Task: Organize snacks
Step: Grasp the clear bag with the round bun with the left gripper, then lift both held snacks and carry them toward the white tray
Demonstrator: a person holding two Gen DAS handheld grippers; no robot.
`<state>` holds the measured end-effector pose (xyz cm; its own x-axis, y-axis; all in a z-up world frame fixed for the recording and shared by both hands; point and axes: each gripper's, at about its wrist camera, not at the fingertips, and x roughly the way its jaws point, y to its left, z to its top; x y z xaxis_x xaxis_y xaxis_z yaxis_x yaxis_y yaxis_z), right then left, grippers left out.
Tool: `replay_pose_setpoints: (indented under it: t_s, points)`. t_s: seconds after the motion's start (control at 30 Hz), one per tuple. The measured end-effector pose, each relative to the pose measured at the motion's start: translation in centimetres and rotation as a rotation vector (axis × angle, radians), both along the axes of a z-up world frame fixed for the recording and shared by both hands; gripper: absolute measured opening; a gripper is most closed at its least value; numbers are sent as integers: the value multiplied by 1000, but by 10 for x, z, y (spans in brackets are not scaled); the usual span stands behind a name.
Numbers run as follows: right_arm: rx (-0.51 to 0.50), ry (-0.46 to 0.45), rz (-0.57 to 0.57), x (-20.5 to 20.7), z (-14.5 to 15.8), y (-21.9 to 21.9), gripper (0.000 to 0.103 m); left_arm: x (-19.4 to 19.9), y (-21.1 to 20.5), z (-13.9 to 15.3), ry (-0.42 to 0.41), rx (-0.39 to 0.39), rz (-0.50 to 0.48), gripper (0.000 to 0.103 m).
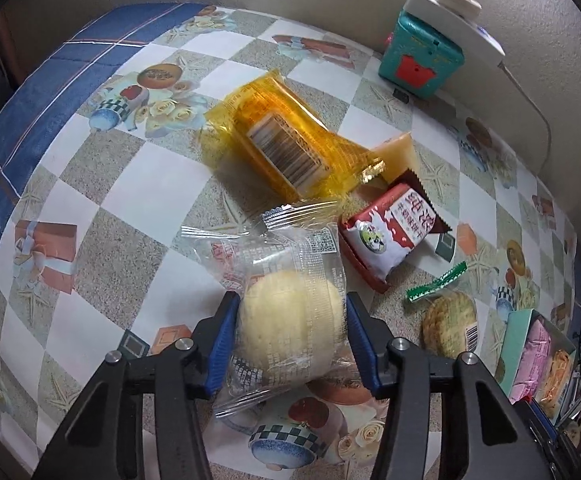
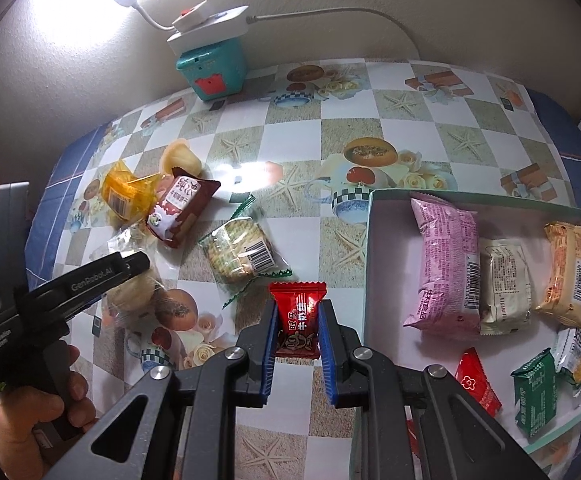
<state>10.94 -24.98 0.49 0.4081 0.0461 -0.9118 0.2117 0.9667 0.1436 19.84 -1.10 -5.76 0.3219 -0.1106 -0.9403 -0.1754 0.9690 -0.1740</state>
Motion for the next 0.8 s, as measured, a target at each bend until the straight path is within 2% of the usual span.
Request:
replay_pose_setpoints:
  t_s: [0.33, 0.5, 0.8]
  points:
    - [9, -65, -20, -6, 27, -8, 21, -13, 9, 59, -131, -22, 9, 53]
    - [-7, -110, -42, -14, 46, -18, 21, -18, -2, 91, -205, -56, -19, 53]
    - [-31, -145, -147, -32, 63, -62, 21, -30, -37, 125, -282, -76, -97, 53]
